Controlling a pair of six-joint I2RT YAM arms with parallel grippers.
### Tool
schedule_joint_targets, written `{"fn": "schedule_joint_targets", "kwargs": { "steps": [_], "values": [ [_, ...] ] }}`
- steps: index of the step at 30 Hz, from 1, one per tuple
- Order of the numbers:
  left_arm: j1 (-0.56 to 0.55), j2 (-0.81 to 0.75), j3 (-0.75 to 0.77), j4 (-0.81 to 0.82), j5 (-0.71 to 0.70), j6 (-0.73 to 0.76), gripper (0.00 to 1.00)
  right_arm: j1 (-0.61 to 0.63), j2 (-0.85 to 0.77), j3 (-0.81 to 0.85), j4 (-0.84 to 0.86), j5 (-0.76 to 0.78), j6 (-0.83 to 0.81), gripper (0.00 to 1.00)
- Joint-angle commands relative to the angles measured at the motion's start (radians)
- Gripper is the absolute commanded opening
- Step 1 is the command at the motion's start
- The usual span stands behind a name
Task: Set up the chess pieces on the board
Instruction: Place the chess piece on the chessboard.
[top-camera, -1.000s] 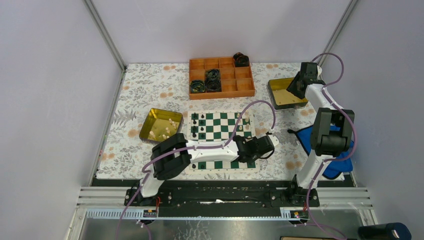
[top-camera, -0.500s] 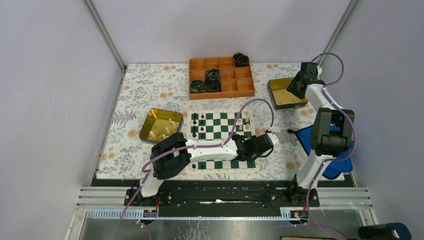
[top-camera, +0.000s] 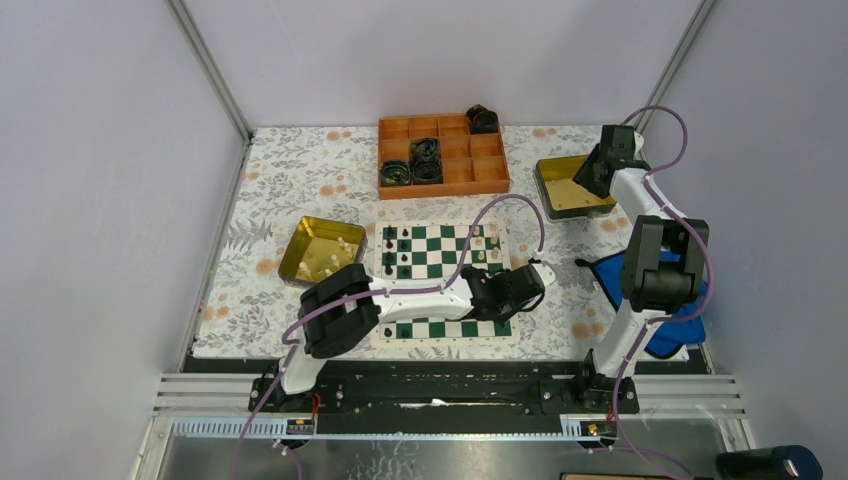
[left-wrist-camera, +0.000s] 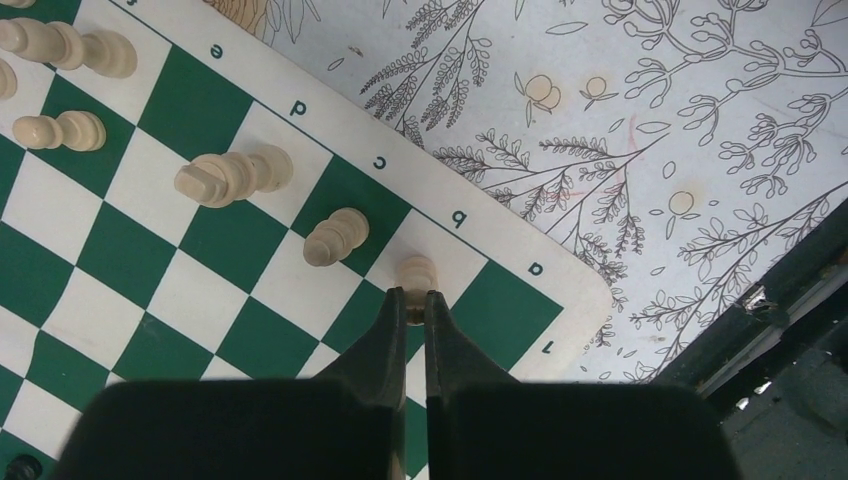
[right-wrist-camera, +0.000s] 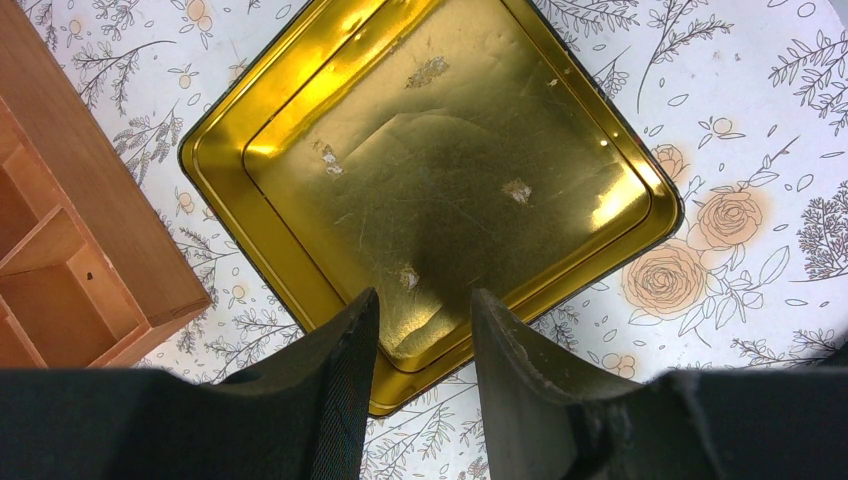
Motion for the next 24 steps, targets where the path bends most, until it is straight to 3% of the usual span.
{"fn": "schedule_joint_targets", "kwargs": {
  "steps": [1, 12, 20, 24],
  "values": [
    [0.010, -0.039, -0.011, 0.055, 0.022, -0.019, 0.00, -0.005, -0.010, 0.004, 0.032, -0.008, 0.001, 0.46],
    [0.014, -0.042, -0.022, 0.060, 0.033, -0.025, 0.00, -0.005, -0.010, 0.000, 0.033, -0.008, 0.000, 0.46],
    [0.016, -0.037, -0.032, 0.053, 0.017, -0.035, 0.28, -0.005, -0.012, -0.003, 0.035, -0.008, -0.001, 0.46],
    [0.016, -0.042, -0.036, 0.050, 0.005, -0.036, 0.31, -0.005, -0.011, -0.005, 0.037, -0.009, 0.000, 0.46]
  ]
}}
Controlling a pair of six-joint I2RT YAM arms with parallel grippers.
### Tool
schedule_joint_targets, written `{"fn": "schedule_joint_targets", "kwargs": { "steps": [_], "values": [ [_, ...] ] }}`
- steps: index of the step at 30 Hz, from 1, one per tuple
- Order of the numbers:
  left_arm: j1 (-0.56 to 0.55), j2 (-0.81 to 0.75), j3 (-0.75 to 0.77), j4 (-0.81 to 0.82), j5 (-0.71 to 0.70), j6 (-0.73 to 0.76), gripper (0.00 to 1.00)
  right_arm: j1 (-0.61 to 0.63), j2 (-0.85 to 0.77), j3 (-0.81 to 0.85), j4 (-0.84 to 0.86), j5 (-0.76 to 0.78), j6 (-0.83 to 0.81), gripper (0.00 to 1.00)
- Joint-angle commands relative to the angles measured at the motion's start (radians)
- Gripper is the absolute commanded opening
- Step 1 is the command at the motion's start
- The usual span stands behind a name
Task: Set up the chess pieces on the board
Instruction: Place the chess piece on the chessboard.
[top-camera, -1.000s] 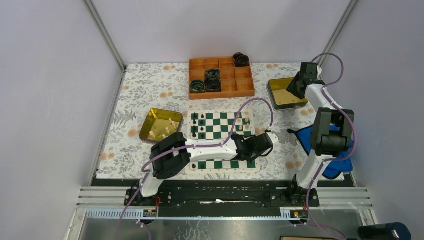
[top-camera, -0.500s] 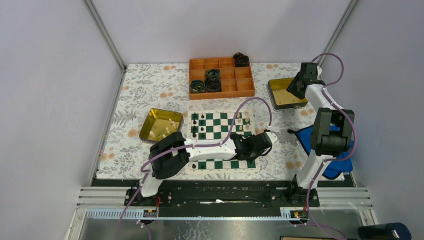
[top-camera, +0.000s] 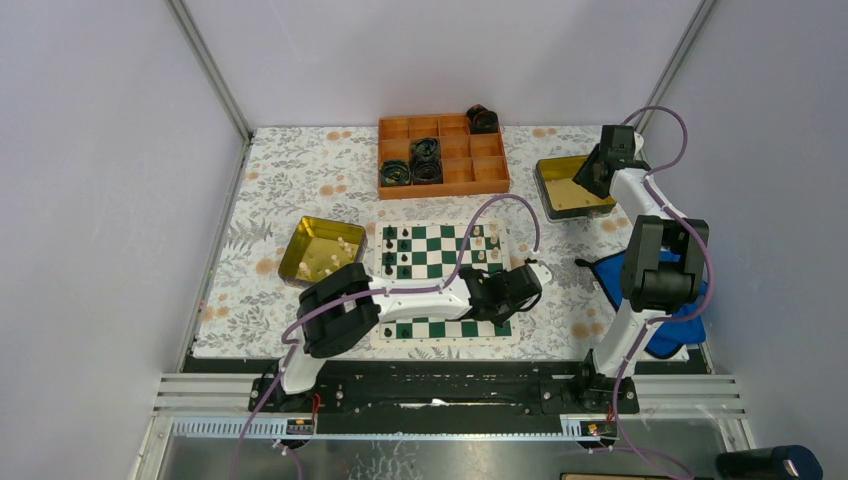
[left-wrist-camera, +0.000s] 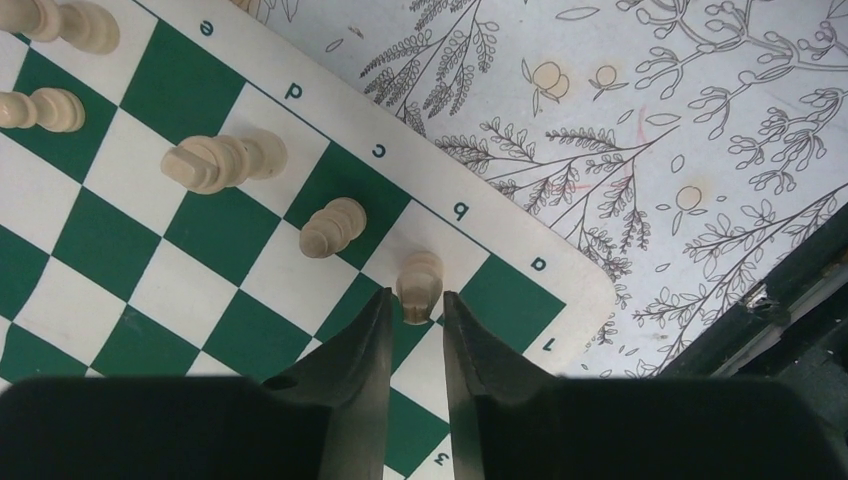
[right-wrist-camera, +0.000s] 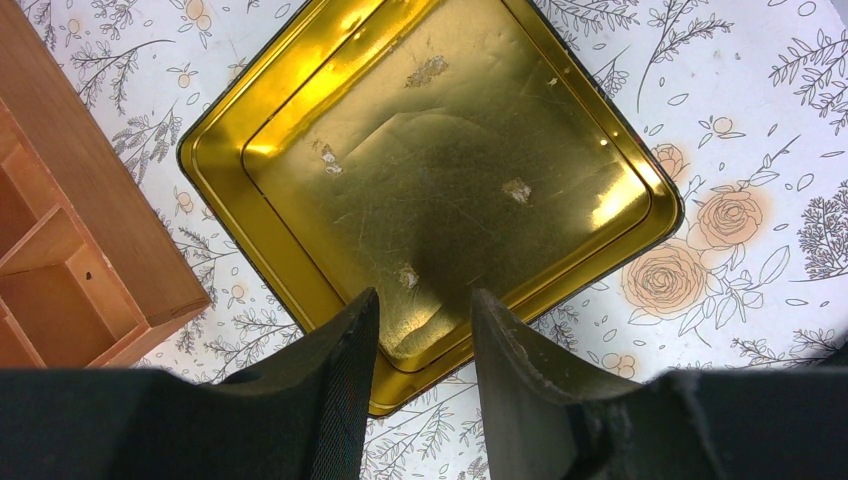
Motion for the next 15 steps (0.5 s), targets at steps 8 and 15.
{"fn": "schedule_joint_targets", "kwargs": {
  "steps": [8, 15],
  "values": [
    [0.006, -0.047, -0.004, 0.025, -0.036, -0.004, 0.32, -0.005, -0.015, -0.003, 0.035, -0.011, -0.001, 0.45],
    [0.007, -0.102, 0.032, -0.057, -0.084, -0.015, 0.40, -0.005, -0.013, -0.002, 0.035, -0.011, 0.001, 0.46]
  ]
}}
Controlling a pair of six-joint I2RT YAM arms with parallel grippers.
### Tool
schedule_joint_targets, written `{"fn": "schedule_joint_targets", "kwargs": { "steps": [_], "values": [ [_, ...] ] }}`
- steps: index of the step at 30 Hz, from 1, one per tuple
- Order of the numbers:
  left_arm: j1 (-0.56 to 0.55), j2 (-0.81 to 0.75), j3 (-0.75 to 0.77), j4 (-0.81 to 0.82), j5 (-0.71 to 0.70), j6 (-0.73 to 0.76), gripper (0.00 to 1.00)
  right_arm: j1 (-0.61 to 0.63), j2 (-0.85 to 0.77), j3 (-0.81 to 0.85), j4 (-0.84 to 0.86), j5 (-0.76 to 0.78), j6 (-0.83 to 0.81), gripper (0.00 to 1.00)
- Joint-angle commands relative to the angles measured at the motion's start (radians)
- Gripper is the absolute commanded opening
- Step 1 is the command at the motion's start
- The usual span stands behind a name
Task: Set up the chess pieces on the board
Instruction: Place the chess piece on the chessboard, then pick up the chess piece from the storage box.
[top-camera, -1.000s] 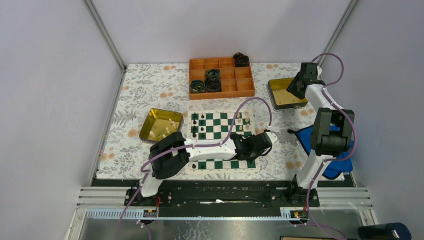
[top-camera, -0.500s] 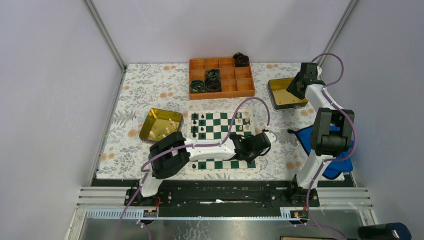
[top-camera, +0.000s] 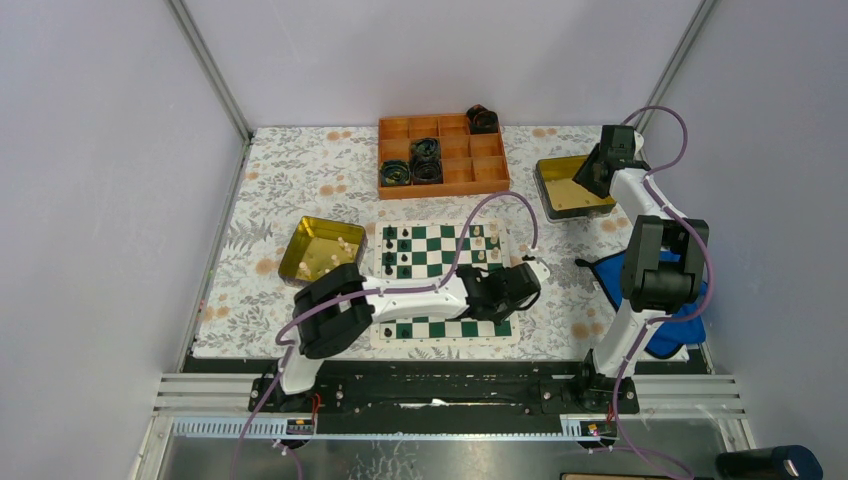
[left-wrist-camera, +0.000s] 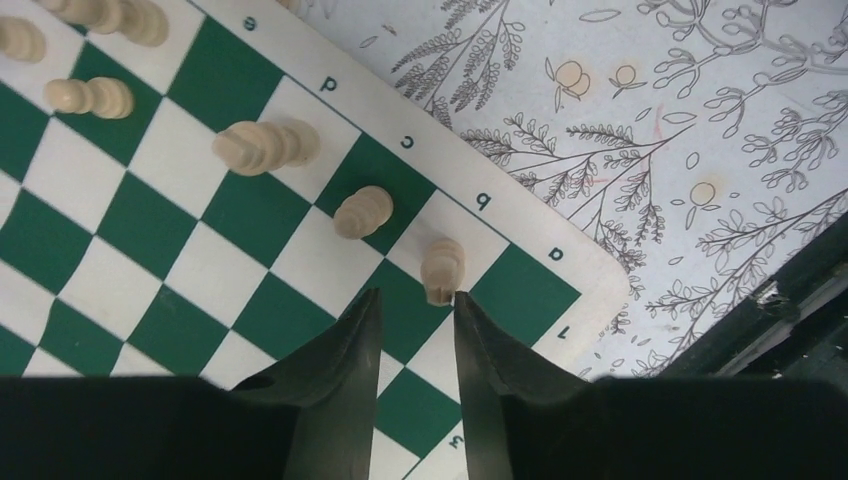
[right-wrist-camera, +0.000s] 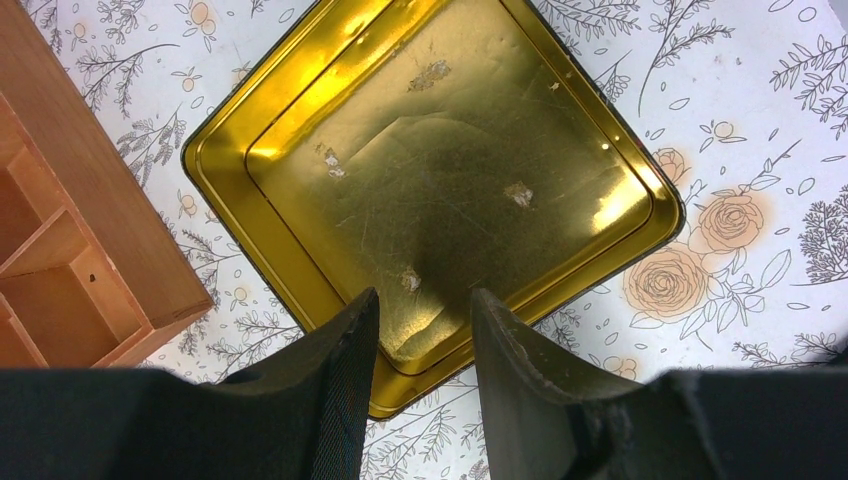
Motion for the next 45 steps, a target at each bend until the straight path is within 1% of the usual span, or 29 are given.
{"fn": "schedule_joint_targets", "kwargs": {
  "steps": [1, 4, 5, 9, 12, 15, 18, 21, 25, 31, 35, 39, 45],
  "values": [
    [0.007, -0.105, 0.038, -0.061, -0.071, -0.029, 0.44, -0.005, -0.013, -0.002, 0.029, -0.011, 0.001, 0.46],
    [0.007, -0.175, 0.025, -0.099, -0.110, -0.069, 0.57, -0.005, -0.007, 0.000, 0.029, -0.017, 0.002, 0.46],
    [0.007, -0.197, 0.022, -0.114, -0.127, -0.085, 0.60, -0.005, -0.004, 0.001, 0.030, -0.018, 0.002, 0.46],
    [0.013, -0.278, 0.015, -0.189, -0.204, -0.154, 0.68, -0.005, 0.000, 0.007, 0.028, -0.020, 0.002, 0.46],
    [0.042, -0.341, -0.006, -0.232, -0.245, -0.217, 0.75, -0.005, 0.003, 0.009, 0.029, -0.023, 0.004, 0.45],
    [0.093, -0.417, -0.036, -0.263, -0.276, -0.282, 0.81, -0.005, 0.003, 0.007, 0.028, -0.025, 0.004, 0.46],
    [0.174, -0.481, -0.079, -0.288, -0.303, -0.346, 0.85, -0.005, 0.005, 0.004, 0.030, -0.031, 0.005, 0.45],
    [0.292, -0.529, -0.123, -0.320, -0.330, -0.423, 0.86, -0.005, 0.007, 0.002, 0.031, -0.037, 0.006, 0.45],
    [0.478, -0.562, -0.167, -0.361, -0.336, -0.509, 0.87, -0.005, 0.007, 0.000, 0.033, -0.040, 0.008, 0.45],
    [0.671, -0.567, -0.239, -0.362, -0.275, -0.576, 0.87, -0.005, 0.006, -0.001, 0.033, -0.043, 0.009, 0.45],
    [0.771, -0.569, -0.294, -0.335, -0.217, -0.590, 0.86, -0.005, 0.010, -0.003, 0.035, -0.046, 0.010, 0.45],
    [0.855, -0.577, -0.351, -0.308, -0.179, -0.596, 0.83, -0.005, 0.015, -0.003, 0.036, -0.051, 0.012, 0.45],
    [0.932, -0.567, -0.413, -0.267, -0.133, -0.594, 0.78, -0.003, 0.022, -0.001, 0.038, -0.056, 0.013, 0.45]
  ]
}}
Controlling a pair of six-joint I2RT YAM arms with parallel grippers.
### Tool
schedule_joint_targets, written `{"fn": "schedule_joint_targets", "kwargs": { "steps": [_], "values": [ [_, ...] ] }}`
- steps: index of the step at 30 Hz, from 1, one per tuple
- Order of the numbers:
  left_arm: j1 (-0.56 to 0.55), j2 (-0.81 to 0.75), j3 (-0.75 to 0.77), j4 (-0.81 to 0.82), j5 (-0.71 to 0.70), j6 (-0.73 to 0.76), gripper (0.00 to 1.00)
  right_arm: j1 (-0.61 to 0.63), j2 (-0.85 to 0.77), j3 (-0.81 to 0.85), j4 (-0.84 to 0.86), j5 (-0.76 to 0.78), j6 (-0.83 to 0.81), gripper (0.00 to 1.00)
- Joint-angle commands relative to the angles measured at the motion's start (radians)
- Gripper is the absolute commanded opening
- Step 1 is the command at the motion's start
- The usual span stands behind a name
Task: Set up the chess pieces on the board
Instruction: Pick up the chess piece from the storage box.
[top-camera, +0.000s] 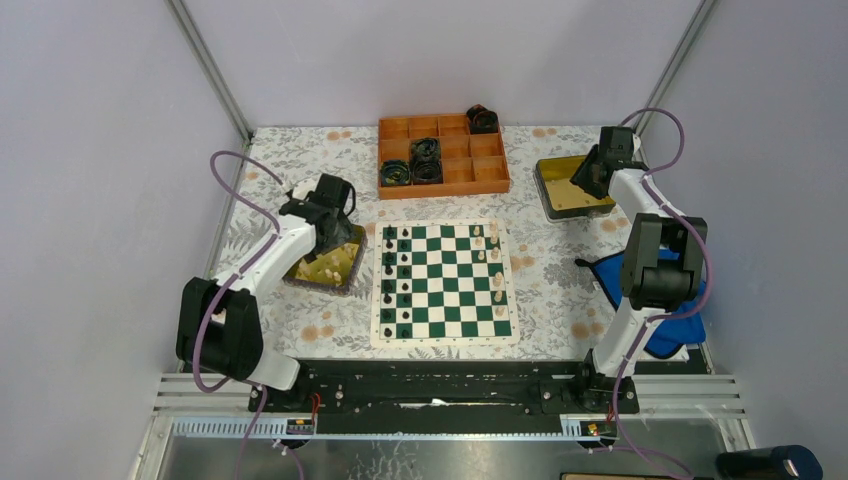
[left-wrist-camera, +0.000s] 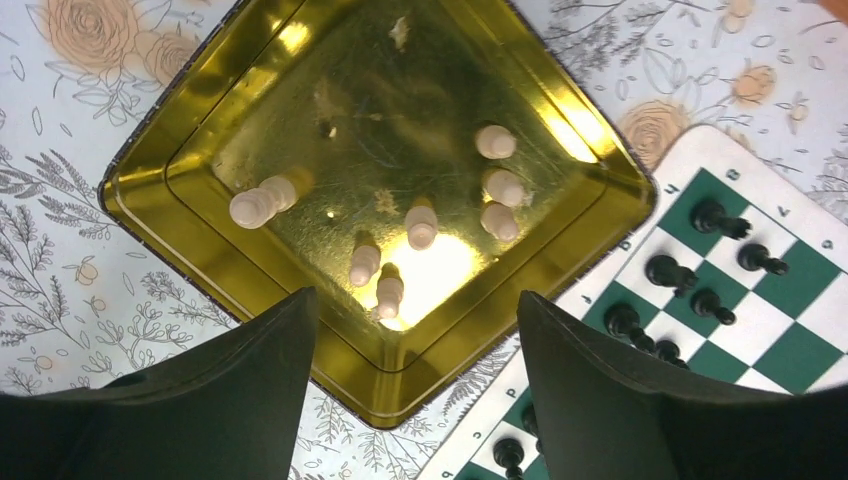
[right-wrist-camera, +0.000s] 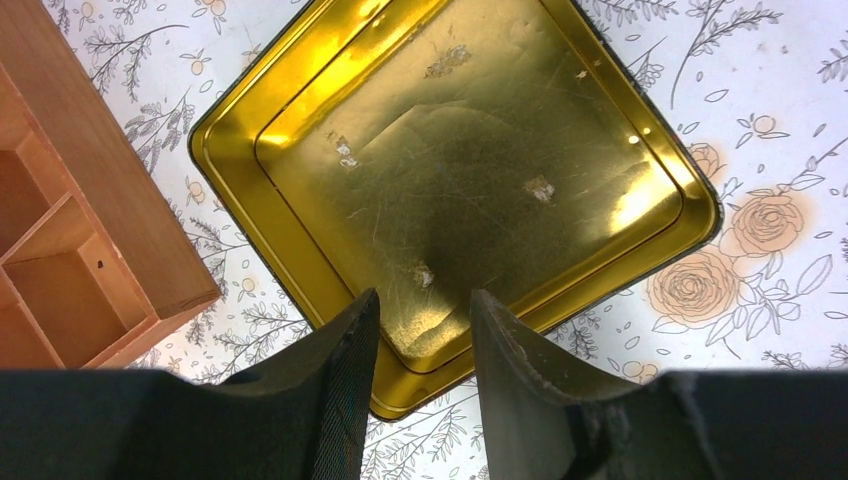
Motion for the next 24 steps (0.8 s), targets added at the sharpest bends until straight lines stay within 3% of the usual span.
{"fn": "schedule_joint_targets", "kwargs": {
  "steps": [1, 11, 24],
  "values": [
    [0.041, -0.008, -0.036, 0.063, 0.051, -0.021, 0.76, -0.003, 0.009, 0.004, 0.026, -0.020, 0.009, 0.45],
    [0.068, 0.039, -0.078, 0.128, 0.127, -0.025, 0.57, -0.003, 0.022, 0.009, 0.026, -0.017, 0.007, 0.45],
    [0.101, 0.115, -0.082, 0.189, 0.163, -0.018, 0.50, -0.003, 0.034, 0.017, 0.023, -0.014, 0.004, 0.45]
  ]
}}
